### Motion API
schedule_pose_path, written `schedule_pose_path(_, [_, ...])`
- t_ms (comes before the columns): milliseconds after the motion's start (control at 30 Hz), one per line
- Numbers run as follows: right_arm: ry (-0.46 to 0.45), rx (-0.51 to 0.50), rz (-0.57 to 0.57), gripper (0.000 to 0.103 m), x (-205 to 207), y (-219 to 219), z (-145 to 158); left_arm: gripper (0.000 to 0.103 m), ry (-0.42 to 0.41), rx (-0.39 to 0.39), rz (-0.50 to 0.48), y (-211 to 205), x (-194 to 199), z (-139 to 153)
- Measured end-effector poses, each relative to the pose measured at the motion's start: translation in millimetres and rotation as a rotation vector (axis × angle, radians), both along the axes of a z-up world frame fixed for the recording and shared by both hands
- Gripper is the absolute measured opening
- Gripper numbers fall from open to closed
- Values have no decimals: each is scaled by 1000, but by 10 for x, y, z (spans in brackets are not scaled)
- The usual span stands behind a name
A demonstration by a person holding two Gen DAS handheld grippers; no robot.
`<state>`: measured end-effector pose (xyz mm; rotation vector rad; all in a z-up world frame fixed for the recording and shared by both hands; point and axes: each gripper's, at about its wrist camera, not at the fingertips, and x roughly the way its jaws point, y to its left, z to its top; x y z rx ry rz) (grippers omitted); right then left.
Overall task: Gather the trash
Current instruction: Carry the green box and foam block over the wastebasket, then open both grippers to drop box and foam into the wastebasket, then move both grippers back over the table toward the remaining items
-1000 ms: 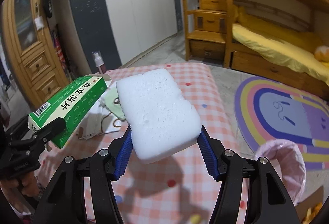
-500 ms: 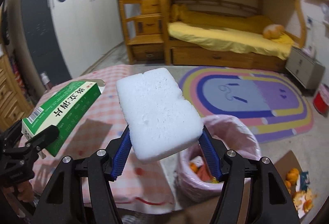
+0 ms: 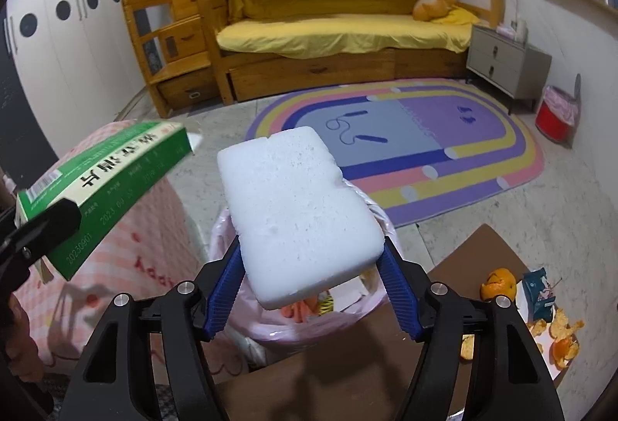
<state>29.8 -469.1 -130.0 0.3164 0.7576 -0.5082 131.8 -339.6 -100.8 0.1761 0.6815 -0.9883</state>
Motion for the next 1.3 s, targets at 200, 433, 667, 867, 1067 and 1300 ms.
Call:
schedule_pose_path(200, [9, 66, 2, 82, 155, -282, -233, 89, 17, -4, -24, -281, 161, -75])
schedule_pose_path(433, [4, 66, -5, 84, 124, -221, -156, 95, -7, -17, 66, 11, 291, 124])
schedule_pose_path(667, [-42, 29, 71, 83, 98, 55, 212, 95, -54, 9, 198, 692, 362, 364])
schedule_pose_path(867, [3, 32, 155, 65, 150, 348, 12, 95, -119, 58, 264, 1199, 224, 391])
schedule_pose_path(1067, [33, 24, 223, 72, 293, 449, -360, 95, -87, 68, 301, 1379, 308, 304])
schedule_pose_path(1300, [-2, 31, 239, 74, 503, 403, -819, 95, -100, 84, 347, 1269, 437, 209])
